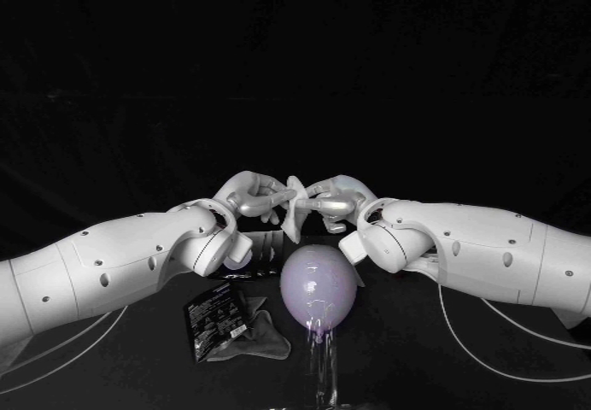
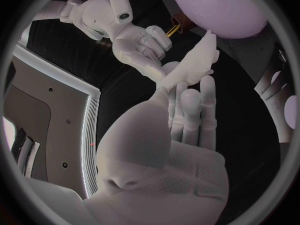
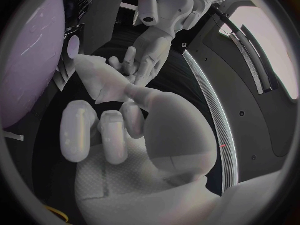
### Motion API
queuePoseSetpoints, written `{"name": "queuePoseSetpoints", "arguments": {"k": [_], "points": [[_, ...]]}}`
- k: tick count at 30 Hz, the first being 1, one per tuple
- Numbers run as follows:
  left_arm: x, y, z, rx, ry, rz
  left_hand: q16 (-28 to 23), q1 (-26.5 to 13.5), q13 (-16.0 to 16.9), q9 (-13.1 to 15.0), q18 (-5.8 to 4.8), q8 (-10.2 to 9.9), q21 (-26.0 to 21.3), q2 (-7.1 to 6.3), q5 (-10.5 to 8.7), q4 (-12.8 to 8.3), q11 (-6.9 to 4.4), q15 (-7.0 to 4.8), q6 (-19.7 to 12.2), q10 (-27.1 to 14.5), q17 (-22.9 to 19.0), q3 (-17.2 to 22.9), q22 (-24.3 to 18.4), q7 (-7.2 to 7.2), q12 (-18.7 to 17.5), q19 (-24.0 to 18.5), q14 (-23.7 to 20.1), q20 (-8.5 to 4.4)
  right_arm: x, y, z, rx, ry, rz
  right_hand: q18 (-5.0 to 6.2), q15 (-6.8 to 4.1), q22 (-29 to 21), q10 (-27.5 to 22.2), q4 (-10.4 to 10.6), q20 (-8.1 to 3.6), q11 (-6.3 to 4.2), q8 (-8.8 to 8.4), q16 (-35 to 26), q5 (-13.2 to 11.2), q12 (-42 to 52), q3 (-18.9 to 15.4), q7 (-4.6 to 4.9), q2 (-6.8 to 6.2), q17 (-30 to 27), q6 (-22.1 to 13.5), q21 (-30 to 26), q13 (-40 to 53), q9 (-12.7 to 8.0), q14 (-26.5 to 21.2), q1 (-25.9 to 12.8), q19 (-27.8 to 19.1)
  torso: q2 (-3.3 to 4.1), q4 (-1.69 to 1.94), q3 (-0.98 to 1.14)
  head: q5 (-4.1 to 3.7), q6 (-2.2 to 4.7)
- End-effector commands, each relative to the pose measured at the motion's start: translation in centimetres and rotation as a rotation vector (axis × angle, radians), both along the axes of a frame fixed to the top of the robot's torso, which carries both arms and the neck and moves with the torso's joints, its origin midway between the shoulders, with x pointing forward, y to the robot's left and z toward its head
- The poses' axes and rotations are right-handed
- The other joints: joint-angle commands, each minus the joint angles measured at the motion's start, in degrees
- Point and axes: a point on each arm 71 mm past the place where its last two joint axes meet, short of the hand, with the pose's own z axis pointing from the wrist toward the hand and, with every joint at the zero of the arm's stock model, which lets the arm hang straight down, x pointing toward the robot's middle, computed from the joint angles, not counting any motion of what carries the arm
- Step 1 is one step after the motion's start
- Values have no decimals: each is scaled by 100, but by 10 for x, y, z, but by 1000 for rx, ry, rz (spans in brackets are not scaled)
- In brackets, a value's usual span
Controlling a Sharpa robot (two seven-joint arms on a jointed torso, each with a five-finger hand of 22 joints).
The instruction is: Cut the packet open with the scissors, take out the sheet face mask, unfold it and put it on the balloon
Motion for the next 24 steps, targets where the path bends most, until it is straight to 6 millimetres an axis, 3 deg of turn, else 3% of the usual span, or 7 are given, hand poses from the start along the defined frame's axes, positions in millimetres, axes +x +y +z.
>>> {"name": "queuePoseSetpoints", "arguments": {"k": [1, 8, 9, 12, 14, 16, 24], "points": [[-1, -1, 3, -43, -18, -14, -10, 157, -93, -23, 55, -21, 74, -61, 8, 20, -1, -51, 75, 134, 17, 366, 38, 21, -132, -35, -6, -35, 0, 0, 0, -11, -10, 16, 19, -47, 1090, 38, -10, -18, 13, 88, 18, 14, 21, 18, 0, 57, 960, 24, 3, 183, 228, 389, -18, -1, -2, -1, -1, -3, -1], [0, 3, 3, -61, -16, 1, 5, 210, -206, -31, 54, 13, 175, -269, 13, -6, -11, -51, 131, 332, 42, 1060, 121, 15, -302, -86, 3, -64, 1, -3, 0, -18, -11, 11, 18, -46, 1092, 32, -16, -18, 14, 96, 16, 14, 15, 21, 1, 56, 955, 18, 8, 178, 236, 387, -25, 2, -1, 2, -1, -7, -3], [1, 4, 3, -62, -16, 4, 19, 34, -258, -29, 50, 42, 253, -479, -3, 8, -9, -46, 152, 433, 57, 1537, 184, 24, -396, -128, 14, -72, 1, -3, 0, -19, -11, 10, 18, -46, 1092, 32, -16, -18, 14, 96, 16, 14, 15, 21, 1, 56, 955, 18, 8, 178, 236, 387, -25, 2, -1, 2, -1, -7, -3], [2, 7, 3, -64, -16, 16, 23, 7, -262, -27, 51, 50, 265, -517, 13, -8, -7, -50, 155, 451, 62, 1621, 195, 16, -404, -134, 17, -72, 1, -6, 0, -25, -12, 8, 18, -46, 1092, 32, -16, -18, 14, 96, 16, 14, 15, 21, 1, 56, 955, 18, 8, 178, 236, 387, -25, 2, -1, 0, -1, -3, -4], [3, 9, 3, -64, -16, 24, 51, -96, -267, -14, 53, 88, 309, -631, 7, -45, -24, -55, 177, 510, 120, 1881, 229, 17, -419, -148, 50, -74, 2, -7, 0, -30, -13, 7, 15, -46, 1095, 35, -19, -18, 14, 99, 24, 14, 20, 22, 1, 54, 969, 16, 20, 182, 239, 393, -27, 8, -1, -1, -1, -2, -4], [4, 12, 3, -61, -15, 35, 64, -112, -266, -11, 53, 95, 318, -649, 13, -55, -22, -58, 181, 520, 155, 1927, 236, 13, -420, -148, 68, -75, 2, -10, 0, -39, -15, 5, 15, -46, 1095, 35, -19, -18, 14, 99, 24, 14, 20, 22, 1, 54, 969, 16, 20, 182, 239, 393, -27, 8, 0, -1, 0, -3, -10], [8, 22, 1, -30, -15, 55, 245, -320, -246, 29, 56, 181, 494, -931, 15, -279, -28, -70, 197, 566, 506, 2454, 358, 19, -424, -150, 263, -105, 3, -23, -1, -87, -27, -2, 10, -48, 1102, 45, -41, -19, 11, 119, 31, 14, 37, 28, -3, 44, 982, 13, 46, 196, 255, 398, -31, 21, -3, -5, 2, -1, -29]]}}
